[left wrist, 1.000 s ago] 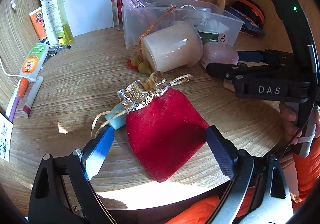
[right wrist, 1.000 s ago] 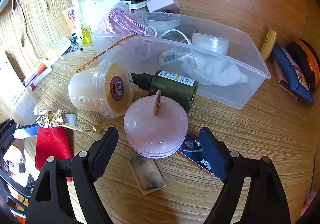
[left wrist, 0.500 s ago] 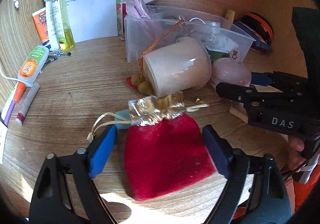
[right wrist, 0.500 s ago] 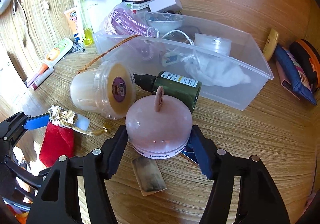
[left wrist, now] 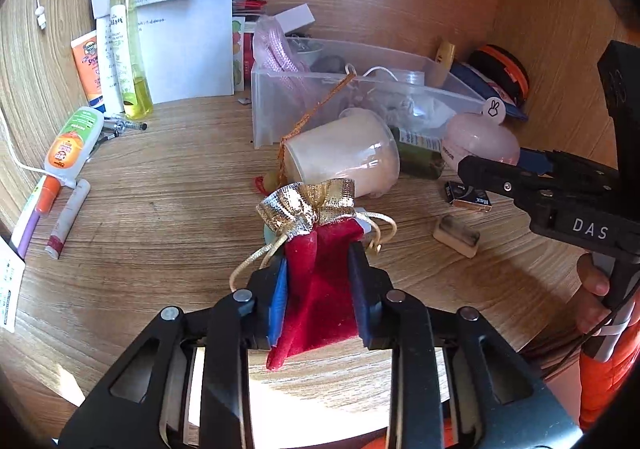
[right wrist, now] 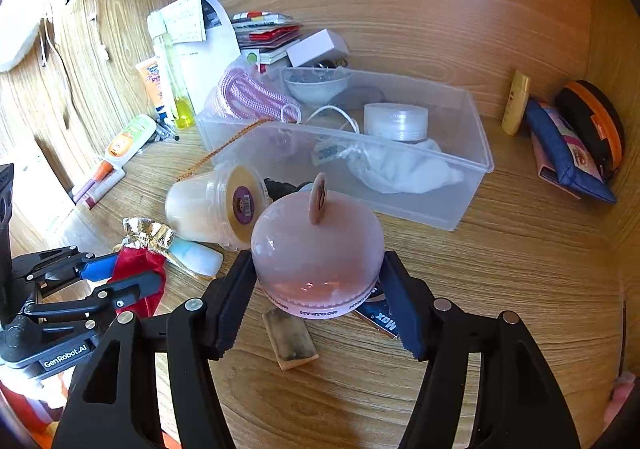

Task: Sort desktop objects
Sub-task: 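Carry the red pouch and pink container over the clear box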

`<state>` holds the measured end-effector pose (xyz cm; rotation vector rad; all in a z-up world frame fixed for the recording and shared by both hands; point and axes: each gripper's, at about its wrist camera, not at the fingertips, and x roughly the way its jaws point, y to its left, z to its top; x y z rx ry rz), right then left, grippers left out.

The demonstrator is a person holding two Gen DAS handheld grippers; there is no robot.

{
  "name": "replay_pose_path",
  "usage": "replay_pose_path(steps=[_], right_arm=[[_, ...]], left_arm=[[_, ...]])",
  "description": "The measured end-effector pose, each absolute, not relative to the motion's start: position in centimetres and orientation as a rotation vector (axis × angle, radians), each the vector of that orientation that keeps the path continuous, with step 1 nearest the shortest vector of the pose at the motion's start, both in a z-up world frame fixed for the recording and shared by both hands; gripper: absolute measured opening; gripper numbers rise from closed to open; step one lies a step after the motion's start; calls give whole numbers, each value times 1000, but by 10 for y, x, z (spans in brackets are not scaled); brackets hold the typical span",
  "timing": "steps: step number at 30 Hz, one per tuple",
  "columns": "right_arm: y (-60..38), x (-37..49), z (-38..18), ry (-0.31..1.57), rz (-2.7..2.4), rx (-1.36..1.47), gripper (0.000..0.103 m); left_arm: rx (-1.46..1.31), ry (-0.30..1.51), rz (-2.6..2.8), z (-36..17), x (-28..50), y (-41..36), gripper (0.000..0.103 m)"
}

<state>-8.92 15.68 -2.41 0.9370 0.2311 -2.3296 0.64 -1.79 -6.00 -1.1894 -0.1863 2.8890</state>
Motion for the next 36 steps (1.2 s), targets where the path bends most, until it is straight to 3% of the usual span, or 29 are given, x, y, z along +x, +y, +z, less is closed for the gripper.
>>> replay_pose_path(steps=[16,36], right_arm=[[174,-98,11,164,-2377,845,60],[188,-176,24,100,-2460,882,60]], left_arm=[[-949,-225,2935,3,-16,-27,25],[-898,-255,2896,32,-111,-39,26]])
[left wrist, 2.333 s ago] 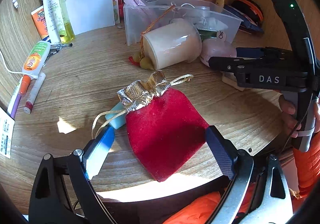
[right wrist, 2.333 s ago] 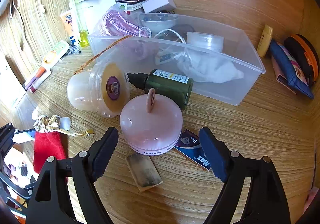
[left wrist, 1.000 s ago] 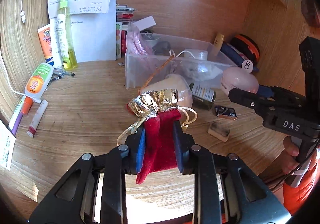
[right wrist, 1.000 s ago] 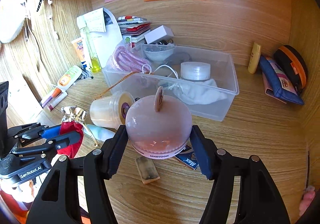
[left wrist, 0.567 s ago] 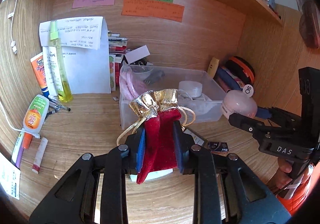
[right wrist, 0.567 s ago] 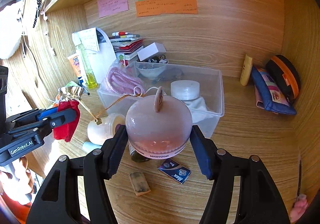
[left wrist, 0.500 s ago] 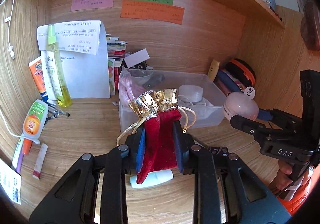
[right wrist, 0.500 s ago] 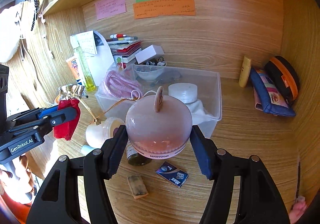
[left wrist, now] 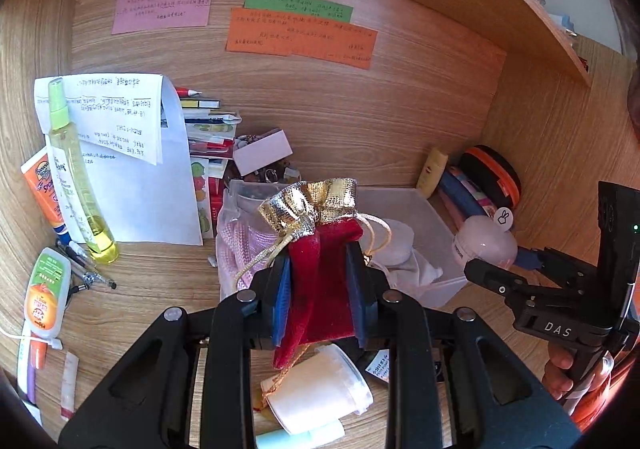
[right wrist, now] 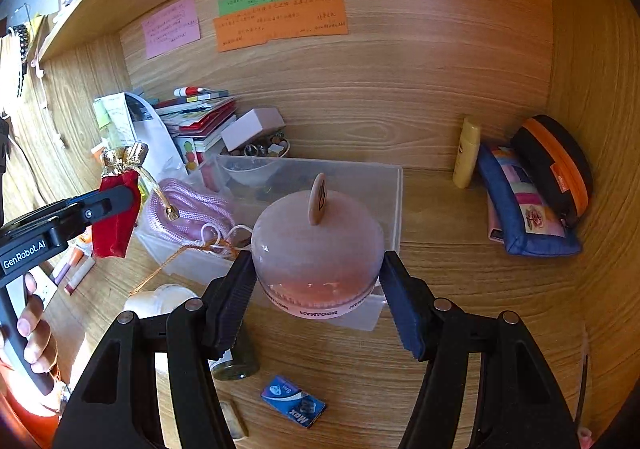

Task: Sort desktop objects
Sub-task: 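Carry the red pouch and pink container over the clear box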

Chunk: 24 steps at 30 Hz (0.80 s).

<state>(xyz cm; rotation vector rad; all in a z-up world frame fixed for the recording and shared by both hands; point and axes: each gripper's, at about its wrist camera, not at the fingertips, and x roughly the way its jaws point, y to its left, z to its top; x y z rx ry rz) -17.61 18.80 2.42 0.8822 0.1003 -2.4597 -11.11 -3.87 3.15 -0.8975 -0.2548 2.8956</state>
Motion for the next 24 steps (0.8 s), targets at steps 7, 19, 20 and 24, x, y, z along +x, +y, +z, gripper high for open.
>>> replay_pose_path(steps=[7,19,20,24], right_arm=[[184,-204,14,99,-2451,946,60],[184,-228,1,108,-2447,991,60],[184,-228,1,111,-2447,987,60],[180,-227,1,128,-2456,969,60]], left_arm=[[-966,-262,2875,20,-143,-41,26],[-1095,-304,2825,-9,-183,-41,26],[-1098,-301,2826,-10,-185,-40,26],[-1085,-253,2841,-11,-183,-35,27]])
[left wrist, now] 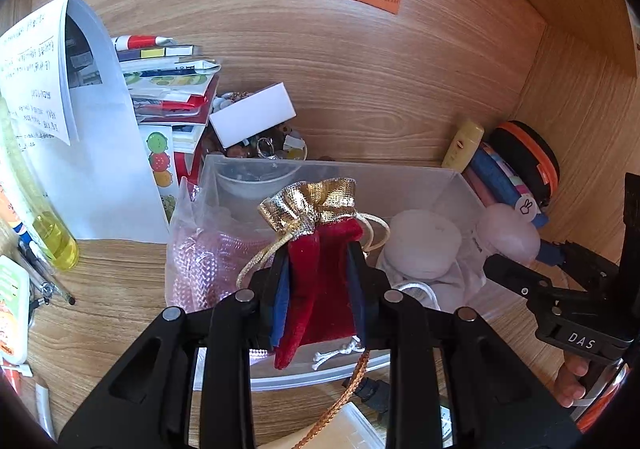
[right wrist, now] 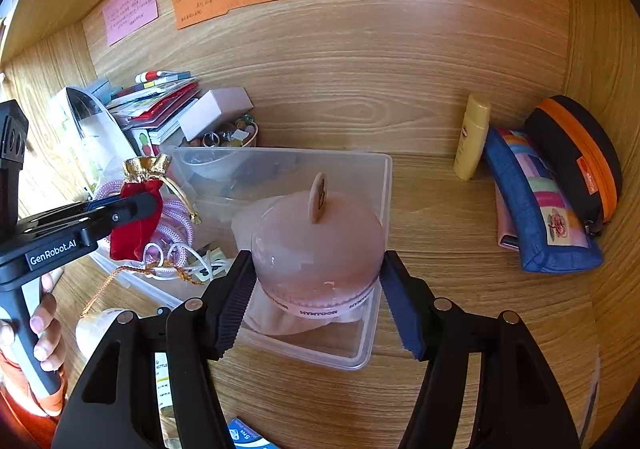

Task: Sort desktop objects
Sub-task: 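Carry the red pouch and pink container over the clear box, then open both grippers to drop the red pouch and pink container in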

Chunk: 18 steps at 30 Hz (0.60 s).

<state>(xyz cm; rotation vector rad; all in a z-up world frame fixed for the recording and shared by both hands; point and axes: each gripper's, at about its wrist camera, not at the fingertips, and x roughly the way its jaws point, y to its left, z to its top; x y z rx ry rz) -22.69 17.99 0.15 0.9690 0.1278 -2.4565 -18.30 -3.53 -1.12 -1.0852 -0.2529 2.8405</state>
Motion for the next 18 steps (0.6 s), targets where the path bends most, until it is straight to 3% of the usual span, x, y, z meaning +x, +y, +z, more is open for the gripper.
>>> replay_pose_path(steps=[8,15,18], right_arm=[[161,-229,-8,147,-2375,998,60],[158,-226,-14,177,-2374,1007,60],[159,-224,-14,173,-2380,997,61]], left_arm=[[-1093,-137,2858,-16,-183,-21,31],[-1084,-136,2838,-15,-181,-20,47],[-1076,-91,2855,-14,-179,-18,48]])
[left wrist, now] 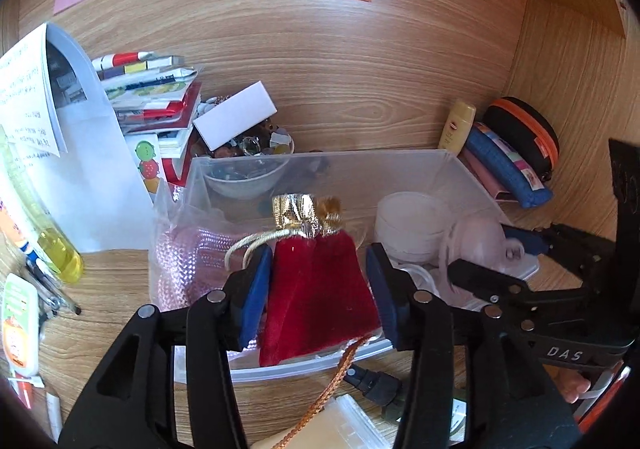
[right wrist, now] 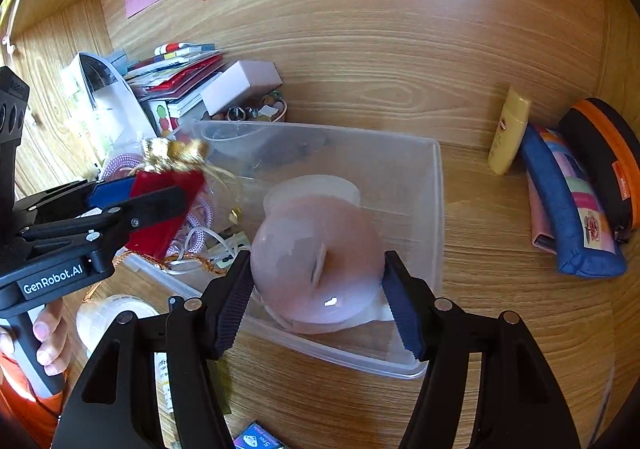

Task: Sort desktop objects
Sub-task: 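Open both grippers to drop the red pouch and pink container in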

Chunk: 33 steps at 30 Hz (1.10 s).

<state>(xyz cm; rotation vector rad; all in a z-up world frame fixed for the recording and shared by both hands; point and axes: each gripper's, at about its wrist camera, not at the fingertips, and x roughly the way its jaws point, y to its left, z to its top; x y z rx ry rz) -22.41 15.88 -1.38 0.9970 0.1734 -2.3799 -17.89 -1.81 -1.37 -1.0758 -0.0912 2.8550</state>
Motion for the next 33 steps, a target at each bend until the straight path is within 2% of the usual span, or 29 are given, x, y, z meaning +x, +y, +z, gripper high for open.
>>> replay_pose_path(steps=[5,11,13,21,27,33], right_arm=[[161,-215,-6,178,-2400,950,70],[166,-203,8,186,-2433,900,80],[169,-199,11,174,-2439,896,80],[183,-184,13,124,-2439,915,81],[185,-169,9,132,-2431,923,81],[182,-156,2,150,-2402,934,81]], left_arm=[[-1041,-70,2844,-9,-174,-16,51],[-1008,-76,2839,2,-165,-15,65],[-989,-91,2849,8,-160,-17,71],[-959,-107,2887,17,-133,-28,82],[-990,-114,2910,14,-112,-44,87],[-1052,-150,2908,2,-93,-59,88]])
